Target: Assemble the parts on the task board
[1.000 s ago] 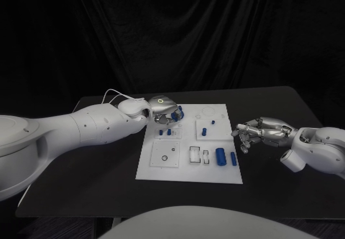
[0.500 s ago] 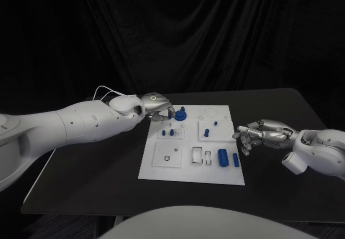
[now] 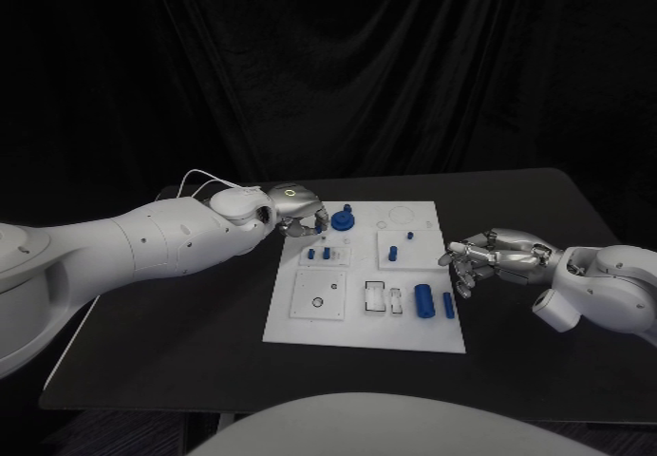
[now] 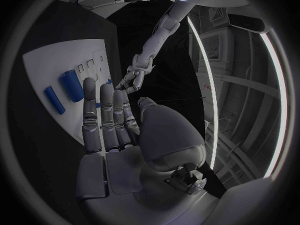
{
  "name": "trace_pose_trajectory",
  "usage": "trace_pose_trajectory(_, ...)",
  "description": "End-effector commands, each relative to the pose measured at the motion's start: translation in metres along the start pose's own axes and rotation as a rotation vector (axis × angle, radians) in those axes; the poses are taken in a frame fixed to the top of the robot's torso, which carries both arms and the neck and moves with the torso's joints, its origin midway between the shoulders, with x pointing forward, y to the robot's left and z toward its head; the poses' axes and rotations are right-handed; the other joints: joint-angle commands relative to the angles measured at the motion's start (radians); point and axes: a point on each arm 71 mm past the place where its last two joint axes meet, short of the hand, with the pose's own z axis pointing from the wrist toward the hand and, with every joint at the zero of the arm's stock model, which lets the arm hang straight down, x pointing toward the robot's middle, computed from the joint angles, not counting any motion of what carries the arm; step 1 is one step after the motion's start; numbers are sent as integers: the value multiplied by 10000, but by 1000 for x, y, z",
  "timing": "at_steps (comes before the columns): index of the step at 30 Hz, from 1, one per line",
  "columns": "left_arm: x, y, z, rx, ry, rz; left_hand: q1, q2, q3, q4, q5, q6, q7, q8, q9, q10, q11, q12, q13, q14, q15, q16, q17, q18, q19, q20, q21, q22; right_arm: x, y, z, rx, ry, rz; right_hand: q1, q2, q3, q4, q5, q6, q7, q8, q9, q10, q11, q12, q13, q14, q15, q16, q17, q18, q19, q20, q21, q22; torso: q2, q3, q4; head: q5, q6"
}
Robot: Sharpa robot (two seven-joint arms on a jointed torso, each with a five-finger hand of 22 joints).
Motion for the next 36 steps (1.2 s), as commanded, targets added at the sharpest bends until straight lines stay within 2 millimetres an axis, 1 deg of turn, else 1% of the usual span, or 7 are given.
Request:
trace_pose_trajectory(1,4,-2,3,29,276,-73,-8,-48,-51,8,-41,0,-42,-73,-10,66,26,22,19,-80,30,-75,-21,-24,-49,-4,-35,1021,2,-2,0,166,176,55,-5,76,-60,14,-51,-12,-5,41,12,-66,17,42,-13,-76,26,63,-9,164,-70,-8,-13,17,7,-15,-2,-14,1)
trace_pose_trajectory(6,8,-5,6,67,354,-108,-11,-52,-55,8,-44,-18,-43,-90,-15,60,30,7,17,-98,31,-92,-53,-22,-60,-3,-58,1016,2,-2,0,168,209,58,-5,76,-60,14,-51,-12,-5,41,12,-66,17,42,-13,-76,26,63,-9,164,-70,-8,-13,17,26,6,-24,-4,1)
trace_pose_trajectory(8,10,-6,7,91,371,-119,-11,-51,-55,9,-45,-19,-43,-92,-16,60,30,6,18,-94,31,-89,-42,-21,-62,-3,-61,1016,3,-2,0,169,228,60,-10,84,-63,13,-53,-14,-5,49,12,-75,18,41,-16,-85,29,61,-14,164,-76,-6,-16,18,35,-6,-25,-26,1)
trace_pose_trajectory(13,12,-8,10,113,377,-119,-15,-47,-57,11,-47,-23,-40,-99,-17,78,34,7,22,-101,33,-97,-56,-18,-72,-3,-82,1011,3,-3,0,189,240,66,-10,84,-63,13,-53,-14,-5,49,12,-75,18,41,-16,-85,29,61,-14,164,-76,-6,-16,18,43,-7,-42,-17,1)
trace_pose_trajectory(19,14,-9,12,119,395,-117,-20,-43,-61,14,-50,-28,-38,-108,-19,102,37,11,28,-119,35,-114,-89,-18,-77,-2,-92,1009,3,-3,-1,211,237,71,-13,89,-65,13,-54,-15,-4,53,11,-81,19,40,-18,-90,30,61,-17,163,-80,-5,-18,18,38,-3,-8,-71,1)
trace_pose_trajectory(26,15,-10,14,115,424,-119,-29,-34,-71,18,-52,-34,-36,-126,-21,160,40,24,49,-172,40,-166,-193,-4,-120,0,-185,988,3,-3,-1,232,255,76,-13,89,-65,13,-54,-15,-4,53,11,-81,19,40,-18,-90,30,61,-17,163,-80,-5,-18,18,39,-20,-19,-92,1)
trace_pose_trajectory(36,18,-12,18,95,519,-139,-32,-29,-85,15,-54,-52,-42,-154,-27,209,42,37,80,-205,49,-201,-241,4,-153,2,-248,975,3,-3,-2,251,251,79,-13,89,-65,13,-54,-15,-4,53,11,-81,19,40,-18,-90,30,61,-17,163,-80,-5,-18,18,26,-8,-14,-146,1)
